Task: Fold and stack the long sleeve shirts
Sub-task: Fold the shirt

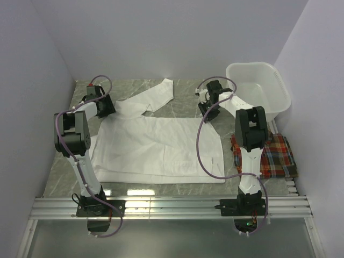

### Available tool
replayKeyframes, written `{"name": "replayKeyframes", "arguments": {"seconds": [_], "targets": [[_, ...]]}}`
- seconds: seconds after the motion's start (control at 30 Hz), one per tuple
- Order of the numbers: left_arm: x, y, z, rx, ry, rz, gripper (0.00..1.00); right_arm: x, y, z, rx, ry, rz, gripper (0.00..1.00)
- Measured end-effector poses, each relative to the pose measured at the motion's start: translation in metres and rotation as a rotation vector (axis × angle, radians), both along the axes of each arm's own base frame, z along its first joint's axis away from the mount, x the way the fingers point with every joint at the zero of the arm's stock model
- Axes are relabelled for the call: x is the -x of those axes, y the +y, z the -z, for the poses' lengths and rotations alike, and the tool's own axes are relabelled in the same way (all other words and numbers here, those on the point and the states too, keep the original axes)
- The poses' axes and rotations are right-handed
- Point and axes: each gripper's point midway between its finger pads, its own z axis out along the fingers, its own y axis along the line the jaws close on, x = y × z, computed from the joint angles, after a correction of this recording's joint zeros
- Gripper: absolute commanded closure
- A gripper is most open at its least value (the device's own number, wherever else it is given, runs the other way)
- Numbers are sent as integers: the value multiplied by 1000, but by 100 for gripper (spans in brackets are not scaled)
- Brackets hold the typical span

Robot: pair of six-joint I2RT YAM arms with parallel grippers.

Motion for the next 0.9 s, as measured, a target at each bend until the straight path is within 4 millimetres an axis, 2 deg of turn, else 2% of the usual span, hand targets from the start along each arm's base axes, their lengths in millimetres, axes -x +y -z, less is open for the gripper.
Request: {"name": "replayKeyframes", "arguments": {"seconds": [0.13, 0.23, 0.37, 0.5, 0.9], "targets": [[-2, 0, 1, 2, -3, 5, 51, 1, 1, 1, -3, 10, -8, 88], [-5, -1, 2, 6, -4, 7, 59, 1, 1, 2, -3, 18, -12, 94], [-9, -2, 5, 17, -6, 11, 83, 0, 1, 2, -3, 18, -11, 96], [-10, -3, 6, 23, -7, 16, 98, 0, 1, 2, -2, 17, -11, 100], [-8, -5, 3, 22, 6, 28, 100, -7, -10, -1, 60, -11, 29, 100]]}}
